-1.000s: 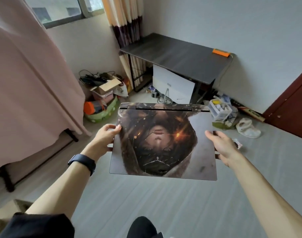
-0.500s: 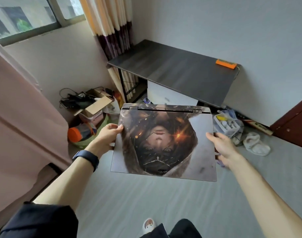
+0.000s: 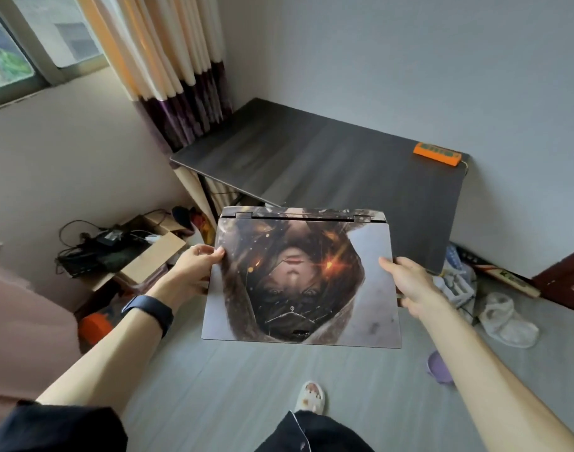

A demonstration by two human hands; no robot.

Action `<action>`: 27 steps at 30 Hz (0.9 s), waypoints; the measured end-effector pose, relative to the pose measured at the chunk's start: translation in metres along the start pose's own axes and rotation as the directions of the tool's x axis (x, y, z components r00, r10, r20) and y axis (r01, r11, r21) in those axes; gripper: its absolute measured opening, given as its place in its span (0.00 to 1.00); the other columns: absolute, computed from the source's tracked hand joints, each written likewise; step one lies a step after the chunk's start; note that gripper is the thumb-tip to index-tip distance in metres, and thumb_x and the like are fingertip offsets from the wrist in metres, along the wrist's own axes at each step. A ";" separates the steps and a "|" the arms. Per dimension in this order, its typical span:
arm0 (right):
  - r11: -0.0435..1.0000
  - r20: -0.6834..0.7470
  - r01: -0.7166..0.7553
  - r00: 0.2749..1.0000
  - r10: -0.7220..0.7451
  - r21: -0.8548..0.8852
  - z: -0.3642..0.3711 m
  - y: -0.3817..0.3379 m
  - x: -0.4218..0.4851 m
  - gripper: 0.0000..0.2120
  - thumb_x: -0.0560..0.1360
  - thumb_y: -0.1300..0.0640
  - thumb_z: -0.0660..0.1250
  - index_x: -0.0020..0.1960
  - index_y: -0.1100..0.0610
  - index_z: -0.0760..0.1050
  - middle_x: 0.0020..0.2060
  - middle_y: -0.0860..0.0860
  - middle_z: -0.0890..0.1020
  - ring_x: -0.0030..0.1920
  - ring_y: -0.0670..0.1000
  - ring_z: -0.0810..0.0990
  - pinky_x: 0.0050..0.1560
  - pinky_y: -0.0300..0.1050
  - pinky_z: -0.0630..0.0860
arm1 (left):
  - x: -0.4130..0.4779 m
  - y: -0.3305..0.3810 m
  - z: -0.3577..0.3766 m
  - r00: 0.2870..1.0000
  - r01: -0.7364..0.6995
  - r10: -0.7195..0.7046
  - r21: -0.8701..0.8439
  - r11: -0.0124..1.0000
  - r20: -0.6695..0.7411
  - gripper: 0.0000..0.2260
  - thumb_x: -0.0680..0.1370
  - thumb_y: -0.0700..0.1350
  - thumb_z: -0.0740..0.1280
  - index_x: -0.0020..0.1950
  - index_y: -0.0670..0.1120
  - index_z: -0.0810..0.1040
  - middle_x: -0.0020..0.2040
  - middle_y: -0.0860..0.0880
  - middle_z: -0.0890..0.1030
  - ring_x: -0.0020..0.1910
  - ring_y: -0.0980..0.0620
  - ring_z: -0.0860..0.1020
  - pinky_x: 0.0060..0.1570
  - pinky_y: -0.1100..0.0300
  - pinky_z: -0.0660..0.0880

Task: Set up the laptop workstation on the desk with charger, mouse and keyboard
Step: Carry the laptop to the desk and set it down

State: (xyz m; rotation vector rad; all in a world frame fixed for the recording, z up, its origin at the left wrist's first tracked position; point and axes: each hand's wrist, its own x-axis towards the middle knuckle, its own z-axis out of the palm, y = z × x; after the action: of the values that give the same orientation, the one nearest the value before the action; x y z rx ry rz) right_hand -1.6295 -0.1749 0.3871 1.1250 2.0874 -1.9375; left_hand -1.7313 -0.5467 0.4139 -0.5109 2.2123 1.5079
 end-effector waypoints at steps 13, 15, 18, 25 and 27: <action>0.996 0.018 -0.073 0.997 0.074 -0.044 0.066 -0.143 0.217 0.12 0.80 0.48 0.66 0.55 0.56 0.78 0.55 0.57 0.83 0.53 0.54 0.81 0.51 0.50 0.76 | 0.229 0.148 0.020 0.999 0.024 -0.022 0.045 0.999 -0.030 0.14 0.80 0.52 0.67 0.61 0.45 0.75 0.49 0.45 0.78 0.42 0.48 0.76 0.34 0.57 0.73; 0.995 -0.013 -0.088 0.996 0.087 -0.052 0.077 -0.156 0.244 0.11 0.80 0.47 0.66 0.56 0.54 0.77 0.55 0.53 0.83 0.57 0.55 0.80 0.60 0.55 0.77 | 0.266 0.166 0.026 0.999 0.033 -0.032 0.034 0.999 -0.014 0.12 0.80 0.51 0.67 0.60 0.45 0.75 0.43 0.47 0.76 0.36 0.50 0.74 0.31 0.59 0.71; 0.991 -0.080 -0.131 0.988 0.129 -0.022 0.095 -0.178 0.288 0.10 0.81 0.48 0.65 0.55 0.53 0.77 0.54 0.52 0.82 0.56 0.55 0.80 0.60 0.56 0.76 | 0.335 0.202 0.037 0.999 0.032 -0.033 0.036 0.999 0.041 0.10 0.81 0.49 0.67 0.58 0.45 0.74 0.39 0.46 0.74 0.32 0.50 0.73 0.31 0.61 0.70; 0.961 -0.224 -0.273 0.934 0.277 0.050 0.126 -0.213 0.360 0.17 0.80 0.47 0.67 0.64 0.54 0.75 0.59 0.52 0.80 0.60 0.56 0.78 0.62 0.57 0.74 | 0.464 0.256 0.062 0.978 0.100 -0.120 0.125 0.987 0.171 0.12 0.81 0.49 0.66 0.59 0.42 0.73 0.39 0.43 0.75 0.28 0.49 0.72 0.28 0.59 0.75; 0.946 -0.251 -0.317 0.913 0.323 0.066 0.131 -0.213 0.369 0.19 0.79 0.47 0.67 0.67 0.53 0.74 0.61 0.53 0.80 0.62 0.57 0.78 0.65 0.61 0.74 | 0.483 0.258 0.071 0.967 0.144 -0.171 0.149 0.978 0.189 0.14 0.80 0.51 0.67 0.60 0.44 0.73 0.48 0.42 0.77 0.35 0.46 0.76 0.37 0.49 0.79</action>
State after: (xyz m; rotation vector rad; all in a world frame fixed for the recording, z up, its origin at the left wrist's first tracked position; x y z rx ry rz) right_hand -2.0684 -0.1107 0.3473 1.6854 1.8391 -1.7430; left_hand -2.2642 -0.4229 0.3388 -0.4592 2.0479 1.2603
